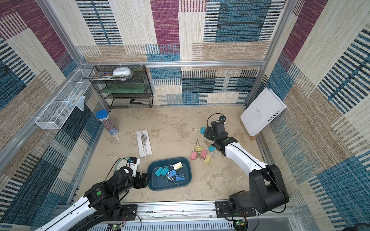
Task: Put the binder clips in the storage box
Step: Pick up the binder clip at the center of the board.
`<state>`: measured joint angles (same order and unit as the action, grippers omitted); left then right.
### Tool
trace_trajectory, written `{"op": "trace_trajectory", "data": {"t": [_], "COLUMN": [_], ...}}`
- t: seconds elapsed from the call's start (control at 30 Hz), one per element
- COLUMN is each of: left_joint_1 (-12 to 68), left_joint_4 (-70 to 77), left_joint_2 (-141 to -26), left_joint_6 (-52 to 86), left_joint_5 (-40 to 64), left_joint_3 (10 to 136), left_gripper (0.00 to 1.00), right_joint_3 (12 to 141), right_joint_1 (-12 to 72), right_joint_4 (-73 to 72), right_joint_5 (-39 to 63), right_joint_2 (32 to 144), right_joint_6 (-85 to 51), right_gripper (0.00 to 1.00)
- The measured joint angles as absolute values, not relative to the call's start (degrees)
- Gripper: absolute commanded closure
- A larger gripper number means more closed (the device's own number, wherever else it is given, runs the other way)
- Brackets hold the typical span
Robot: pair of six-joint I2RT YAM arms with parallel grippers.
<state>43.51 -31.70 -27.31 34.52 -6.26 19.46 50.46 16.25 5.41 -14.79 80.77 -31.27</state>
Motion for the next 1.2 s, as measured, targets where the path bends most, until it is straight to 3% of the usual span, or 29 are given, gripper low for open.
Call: {"op": "trace_trajectory", "data": {"t": [0.23, 0.7, 1.2], "left_joint_1": [43.51, 43.51, 43.51], "left_joint_4": [-31.70, -31.70, -31.70], "left_joint_2": [-27.94, -27.90, -27.77], "left_joint_6": [34.54, 34.54, 34.54], "left_joint_5": [-6.31, -6.39, -6.26], "left_joint_3": [19.46, 19.46, 19.46], "left_gripper": [0.16, 0.16, 0.16], "right_joint_3": [54.70, 44.07, 44.03], "right_joint_1": [7.16, 5.52, 5.37], "right_joint_4": [8.01, 10.04, 5.52], "right_joint_5": [-7.05, -9.06, -8.47], "right_joint_2": [87.94, 87.83, 90.32], "right_joint_6": [-30.09, -20.29, -17.26], "right_gripper": [0.12, 0.13, 0.14]}}
